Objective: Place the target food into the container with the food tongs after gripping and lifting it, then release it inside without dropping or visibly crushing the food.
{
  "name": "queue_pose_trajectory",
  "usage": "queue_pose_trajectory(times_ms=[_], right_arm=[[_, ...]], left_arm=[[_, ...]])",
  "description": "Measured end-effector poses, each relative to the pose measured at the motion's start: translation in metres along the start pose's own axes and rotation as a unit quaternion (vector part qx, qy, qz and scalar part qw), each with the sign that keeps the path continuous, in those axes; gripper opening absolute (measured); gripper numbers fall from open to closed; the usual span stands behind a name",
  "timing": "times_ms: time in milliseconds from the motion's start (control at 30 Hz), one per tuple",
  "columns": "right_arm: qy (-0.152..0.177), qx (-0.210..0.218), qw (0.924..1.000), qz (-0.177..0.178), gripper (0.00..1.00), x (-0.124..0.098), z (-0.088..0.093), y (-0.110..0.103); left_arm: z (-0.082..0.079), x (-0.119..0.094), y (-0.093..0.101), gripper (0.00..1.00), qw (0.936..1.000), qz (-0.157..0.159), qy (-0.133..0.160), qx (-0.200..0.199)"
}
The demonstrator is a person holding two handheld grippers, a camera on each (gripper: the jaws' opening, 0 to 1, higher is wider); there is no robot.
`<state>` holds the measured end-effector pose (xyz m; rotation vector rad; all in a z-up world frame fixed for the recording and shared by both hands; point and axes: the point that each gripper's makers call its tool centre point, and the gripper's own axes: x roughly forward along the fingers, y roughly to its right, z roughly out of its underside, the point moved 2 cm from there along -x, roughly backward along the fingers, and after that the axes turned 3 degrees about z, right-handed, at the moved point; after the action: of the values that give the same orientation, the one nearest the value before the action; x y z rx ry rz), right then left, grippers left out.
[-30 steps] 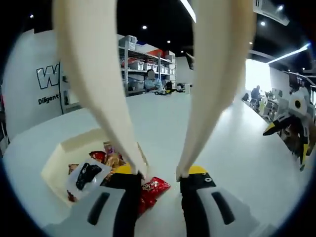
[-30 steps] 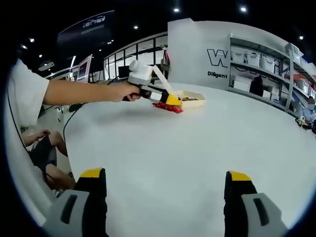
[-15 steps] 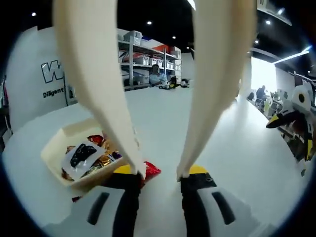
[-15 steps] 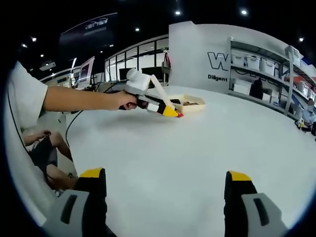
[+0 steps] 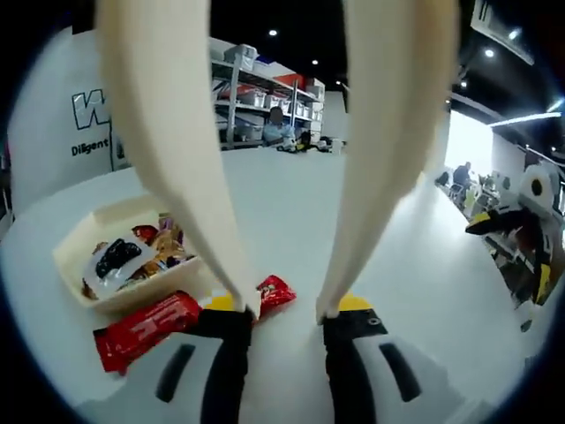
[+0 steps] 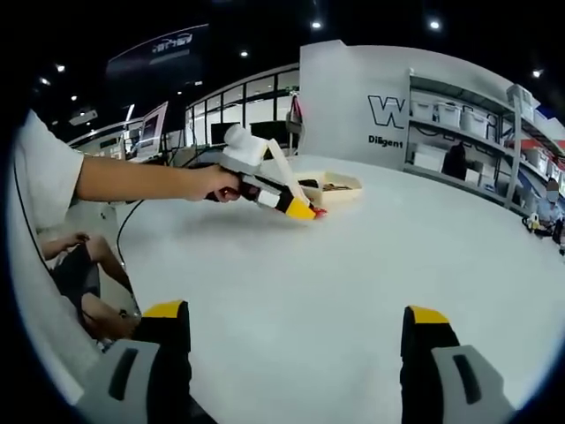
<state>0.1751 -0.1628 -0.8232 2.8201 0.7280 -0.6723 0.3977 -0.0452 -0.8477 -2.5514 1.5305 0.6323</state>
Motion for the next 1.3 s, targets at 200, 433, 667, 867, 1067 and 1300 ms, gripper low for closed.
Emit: queue_pose_trajectory(times_ms=[200, 433, 667, 867, 1067, 1300], right_arm=[[-0.001, 0.001, 1.0, -0.001, 0.98, 0.0, 0.003, -0.001], [0.004, 0.003, 1.0, -0.004, 0.98, -0.001, 0.003, -0.003], [0.004, 0.01, 0.9999, 0.0, 0.98, -0.005, 0.006, 0.0], [0.007, 0.014, 0.9999, 0.003, 0.99, -0.006, 0.006, 0.004], [0.009, 0.019, 0.9998, 0.004, 0.99, -0.008, 0.007, 0.005], [0.02, 0.036, 0.9991, -0.005, 0.99, -0.006, 0.003, 0.004]], left_arm=[[0.008, -0.006, 0.036, 0.31, 0.9994, 0.025, -0.014, 0.019], [-0.006, -0.003, 0.027, 0.31, 0.9958, 0.002, -0.005, 0.092], [-0.007, 0.014, 0.013, 0.32, 0.9949, -0.009, -0.021, 0.098], [-0.003, 0.027, 0.016, 0.32, 0.9957, -0.001, -0.03, 0.088], [-0.004, 0.029, 0.009, 0.32, 0.9973, -0.007, -0.035, 0.065], [-0.002, 0.033, 0.008, 0.31, 0.9978, -0.009, -0.034, 0.055]])
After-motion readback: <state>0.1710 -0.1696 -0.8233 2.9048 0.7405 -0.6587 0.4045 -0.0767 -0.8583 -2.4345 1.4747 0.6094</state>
